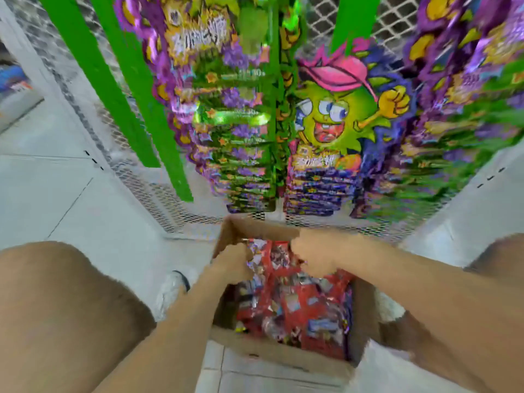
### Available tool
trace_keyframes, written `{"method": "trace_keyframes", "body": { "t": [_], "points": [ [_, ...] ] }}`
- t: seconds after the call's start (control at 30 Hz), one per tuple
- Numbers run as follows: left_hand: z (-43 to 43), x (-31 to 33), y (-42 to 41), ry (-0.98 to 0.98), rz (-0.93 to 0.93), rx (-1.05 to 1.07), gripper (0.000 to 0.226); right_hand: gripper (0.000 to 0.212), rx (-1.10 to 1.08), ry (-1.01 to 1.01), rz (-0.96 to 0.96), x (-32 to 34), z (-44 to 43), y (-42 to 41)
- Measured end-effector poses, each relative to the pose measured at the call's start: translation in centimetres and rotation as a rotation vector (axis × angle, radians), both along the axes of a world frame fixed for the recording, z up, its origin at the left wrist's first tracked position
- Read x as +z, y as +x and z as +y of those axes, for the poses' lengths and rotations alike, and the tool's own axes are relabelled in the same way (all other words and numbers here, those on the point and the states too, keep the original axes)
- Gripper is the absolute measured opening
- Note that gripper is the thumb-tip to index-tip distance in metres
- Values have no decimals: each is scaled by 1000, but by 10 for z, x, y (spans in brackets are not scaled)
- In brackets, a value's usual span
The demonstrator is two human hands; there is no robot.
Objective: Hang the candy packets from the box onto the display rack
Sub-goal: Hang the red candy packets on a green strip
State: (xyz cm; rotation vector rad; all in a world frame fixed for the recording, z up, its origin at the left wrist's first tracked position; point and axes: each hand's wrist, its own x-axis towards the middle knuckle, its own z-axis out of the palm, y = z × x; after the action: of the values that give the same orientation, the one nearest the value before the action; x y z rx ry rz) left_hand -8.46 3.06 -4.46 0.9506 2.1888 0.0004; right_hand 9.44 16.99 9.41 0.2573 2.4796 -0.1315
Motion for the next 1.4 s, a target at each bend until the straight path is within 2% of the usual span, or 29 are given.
{"method": "trace_keyframes", "body": {
  "t": [0.13, 0.2, 0.27, 0.33, 0.5, 0.6, 0.73, 0.8, 0.9, 1.03, 1.13, 1.23, 1.33, 1.4],
  "points": [
    [7, -50, 12, 4, -58, 132, 38, 27, -25, 17, 6, -12, 10, -9],
    [15, -71, 17, 25, -27, 75, 53, 20, -90, 14, 34, -20, 16, -13],
    [22, -79, 26, 43, 70, 24, 79, 16, -130, 2, 19, -28, 16, -12],
    [26, -90, 27, 70, 95, 49, 88, 13, -160, -28, -26, -39, 14, -8],
    [31, -115, 23, 21, 183, -4, 89, 9, -216, -116, -178, -61, 12, -5],
    [30, -118, 25, 28, 218, -14, 83, 7, -266, -117, -186, -61, 16, -12],
    [22, -99, 12, 111, 90, -23, 36, 9, -296, -63, -171, -52, 12, -28],
    [12, -81, 2, 165, -12, 27, 25, 15, -301, -65, -144, -47, 6, -40],
    [-1, -49, -10, 286, -72, 39, 15, 21, -285, -84, -119, -35, -3, -60],
    [-11, 4, -23, 431, -167, 37, 26, 28, -320, -58, -38, -21, -11, -77],
    [-21, 35, -32, 582, -343, 40, 23, 18, -324, -66, 69, -3, -16, -75],
    [-34, 56, -29, 701, -425, 103, 22, 31, -347, -143, 153, 11, -24, -67],
    [-43, 59, -26, 750, -425, 176, 18, 19, -368, -132, 211, 9, -30, -60],
    [-46, 41, -30, 674, -282, 143, 33, 33, -341, -88, 202, 6, -32, -50]
  ]
}}
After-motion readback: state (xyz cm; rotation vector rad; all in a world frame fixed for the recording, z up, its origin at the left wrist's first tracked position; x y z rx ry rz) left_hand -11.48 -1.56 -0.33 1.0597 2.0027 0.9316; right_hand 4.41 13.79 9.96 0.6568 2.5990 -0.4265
